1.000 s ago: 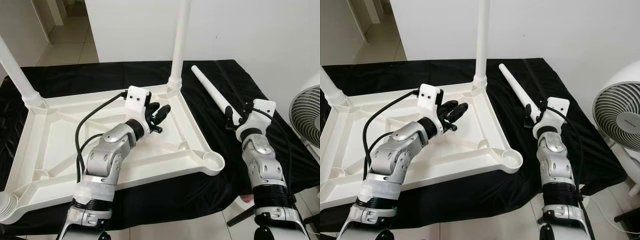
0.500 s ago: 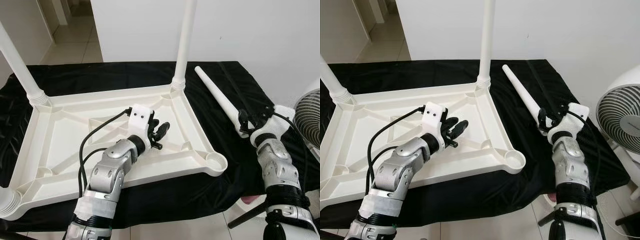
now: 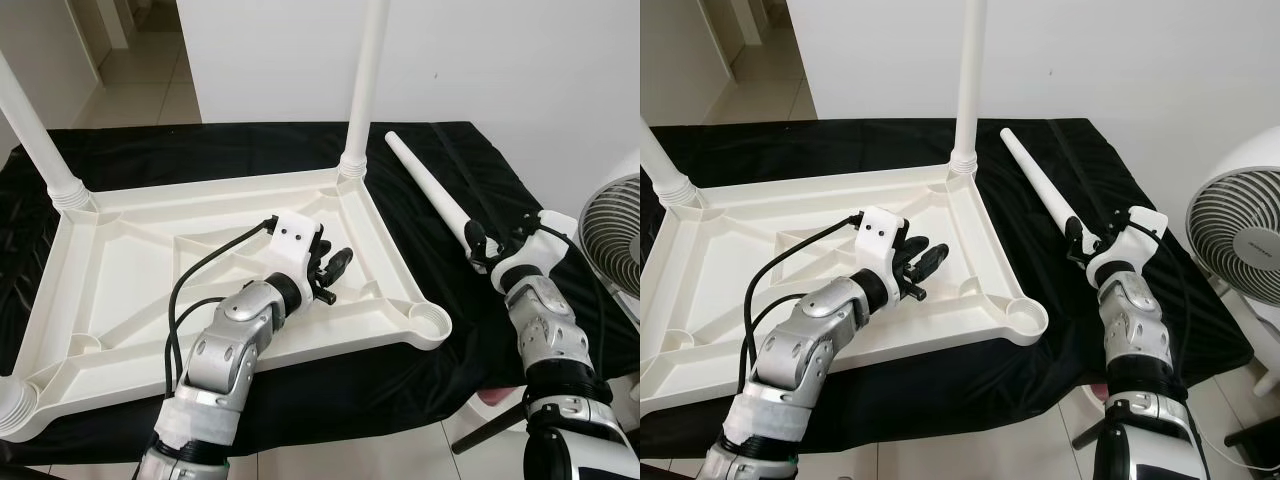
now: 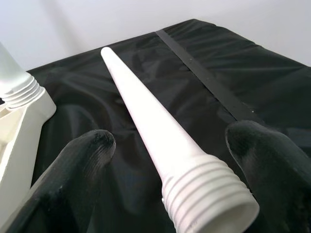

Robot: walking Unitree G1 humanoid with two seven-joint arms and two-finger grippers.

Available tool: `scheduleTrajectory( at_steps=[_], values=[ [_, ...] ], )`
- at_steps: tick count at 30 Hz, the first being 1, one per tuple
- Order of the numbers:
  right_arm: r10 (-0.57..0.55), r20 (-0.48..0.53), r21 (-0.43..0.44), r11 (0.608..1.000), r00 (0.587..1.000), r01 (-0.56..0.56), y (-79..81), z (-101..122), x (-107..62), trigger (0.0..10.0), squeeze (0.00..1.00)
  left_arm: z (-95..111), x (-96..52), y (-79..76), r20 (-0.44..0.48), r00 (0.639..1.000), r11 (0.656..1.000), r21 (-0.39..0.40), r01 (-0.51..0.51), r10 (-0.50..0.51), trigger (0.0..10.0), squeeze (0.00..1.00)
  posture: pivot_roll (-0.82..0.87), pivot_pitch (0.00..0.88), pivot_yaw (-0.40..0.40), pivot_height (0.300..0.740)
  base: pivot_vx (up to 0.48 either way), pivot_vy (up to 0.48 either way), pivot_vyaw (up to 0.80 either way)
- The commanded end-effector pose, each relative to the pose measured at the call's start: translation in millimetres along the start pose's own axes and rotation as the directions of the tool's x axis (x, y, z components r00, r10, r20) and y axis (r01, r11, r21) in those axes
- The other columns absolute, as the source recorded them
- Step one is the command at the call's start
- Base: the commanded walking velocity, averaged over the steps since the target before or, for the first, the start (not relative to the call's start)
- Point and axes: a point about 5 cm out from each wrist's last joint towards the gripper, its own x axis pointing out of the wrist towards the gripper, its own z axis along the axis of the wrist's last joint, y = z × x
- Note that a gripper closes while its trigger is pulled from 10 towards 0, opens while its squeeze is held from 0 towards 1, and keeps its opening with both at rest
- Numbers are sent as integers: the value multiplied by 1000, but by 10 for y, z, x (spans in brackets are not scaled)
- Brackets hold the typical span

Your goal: Building children table

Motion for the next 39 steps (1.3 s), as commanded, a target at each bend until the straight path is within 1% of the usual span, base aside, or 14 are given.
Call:
scheduleTrajectory(
  at_steps=[1,3,7,14,18,26,35,39],
  values=[
    [-26,-2,3,1000,1000,26,-59,-16,-1,10000,0,-16,-16,18,-14,997,997,2,-72,72,10000,0,0,117,-16,740,0,0,0],
    [-56,2,-12,998,998,56,-84,-15,9,10000,0,-15,-26,9,-14,997,998,-1,-70,70,10000,0,1,126,-7,740,0,0,0],
    [-65,9,-9,998,998,65,-88,0,30,10000,0,-16,-28,1,-18,998,998,-1,-65,65,10000,0,0,136,-2,740,0,0,0],
    [-55,12,0,999,998,55,-65,18,47,10000,0,-23,-37,-13,-25,998,998,-2,-60,60,10000,0,-1,148,5,740,0,0,0],
    [-24,-1,-6,1000,1000,24,-53,-27,54,10000,0,-29,-56,-31,-32,998,998,-7,-57,57,10000,0,1,159,13,740,0,0,0],
    [-5,-39,-19,1000,999,5,-62,-118,59,10000,0,-25,-74,-44,-39,998,998,-10,-55,55,10000,0,9,180,14,740,0,0,0],
    [24,-68,-51,998,997,-28,-43,-139,85,10000,0,-33,-98,-55,-47,997,998,-16,-59,58,10000,0,16,189,14,740,0,0,0],
    [57,-82,-70,996,995,-63,7,-122,139,10000,0,-38,-115,-68,-53,997,998,-19,-62,61,10000,0,25,193,10,740,0,0,0]
  ],
)
